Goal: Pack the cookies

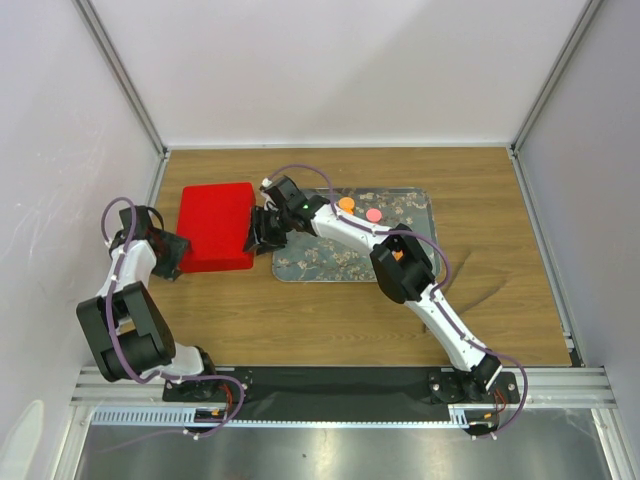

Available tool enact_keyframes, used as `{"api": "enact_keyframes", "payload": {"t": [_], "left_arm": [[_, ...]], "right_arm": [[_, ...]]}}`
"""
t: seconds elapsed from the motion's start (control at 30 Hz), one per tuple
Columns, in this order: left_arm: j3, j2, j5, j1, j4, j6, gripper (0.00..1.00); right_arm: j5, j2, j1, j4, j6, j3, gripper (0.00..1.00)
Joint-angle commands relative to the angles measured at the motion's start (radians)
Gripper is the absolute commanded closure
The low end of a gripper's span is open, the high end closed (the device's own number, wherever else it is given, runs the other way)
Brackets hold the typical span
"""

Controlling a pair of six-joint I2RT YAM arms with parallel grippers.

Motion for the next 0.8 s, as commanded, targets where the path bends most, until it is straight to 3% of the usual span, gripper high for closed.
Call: {"api": "enact_keyframes", "payload": {"t": [0.0, 0.3, 0.77], "left_arm": [[-0.029, 0.011, -0.174, 0.022, -0.072, -0.033, 0.36], [-0.037, 0.023, -0.296, 0.022, -0.168, -0.072, 0.40], [-0.068, 0.049, -0.302, 0.022, -0.157, -0.079, 0.46]], "right_arm": [[0.070, 0.039, 0.005, -0.084, -0.049, 0.011, 0.49], [0.092, 0.053, 0.016, -0.119, -0.066, 0.044, 0.49], [0.092, 0.047, 0.013, -0.128, -0.093, 0.055, 0.49]]}}
